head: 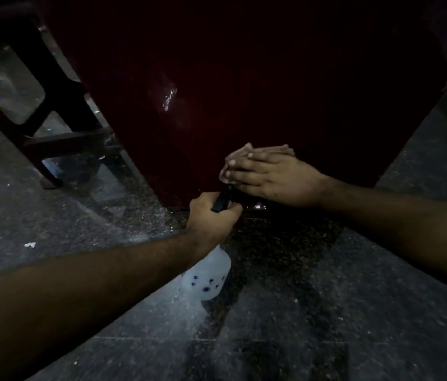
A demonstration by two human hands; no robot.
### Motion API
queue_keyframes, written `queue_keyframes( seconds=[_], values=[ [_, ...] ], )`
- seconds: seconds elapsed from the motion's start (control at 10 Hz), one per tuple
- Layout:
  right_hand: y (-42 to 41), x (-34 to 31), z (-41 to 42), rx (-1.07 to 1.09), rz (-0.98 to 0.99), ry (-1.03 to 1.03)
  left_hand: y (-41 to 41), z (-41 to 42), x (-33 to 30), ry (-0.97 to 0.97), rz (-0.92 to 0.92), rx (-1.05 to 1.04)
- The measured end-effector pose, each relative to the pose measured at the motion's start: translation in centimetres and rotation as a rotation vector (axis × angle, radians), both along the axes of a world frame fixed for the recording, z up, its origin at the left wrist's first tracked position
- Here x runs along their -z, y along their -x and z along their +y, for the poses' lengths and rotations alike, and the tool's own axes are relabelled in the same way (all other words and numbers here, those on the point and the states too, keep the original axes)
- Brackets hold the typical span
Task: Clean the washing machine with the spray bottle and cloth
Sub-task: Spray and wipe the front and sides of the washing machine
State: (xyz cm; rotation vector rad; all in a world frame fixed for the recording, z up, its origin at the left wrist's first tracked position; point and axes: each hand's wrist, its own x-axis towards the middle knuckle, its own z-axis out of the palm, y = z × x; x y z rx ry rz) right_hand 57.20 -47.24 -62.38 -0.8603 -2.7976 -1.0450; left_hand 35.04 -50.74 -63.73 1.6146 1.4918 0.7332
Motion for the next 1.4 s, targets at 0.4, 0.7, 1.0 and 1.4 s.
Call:
queue_keyframes(
  seconds=[0.4,0.7,1.0,1.4],
  values=[
    [-0.3,-1.2,-0.1,0.004,0.024,-0.027,3.6,-0.4,-0.5,0.023,0.017,-0.069],
    [0.6,0.8,0.1,-0.02,-0.182,0.159,4.7,1.4,-2.0,0.081,0.061,-0.067],
    [7.5,-1.5,1.6,0.048,0.095,0.142,6.5,0.3,-2.3,0.1,0.132,-0.023],
    [9.6,1.9,3.8,-0.011,-0.009,0.104,9.1,-1.8,-4.0,0.163,0.128,-0.163]
  ],
)
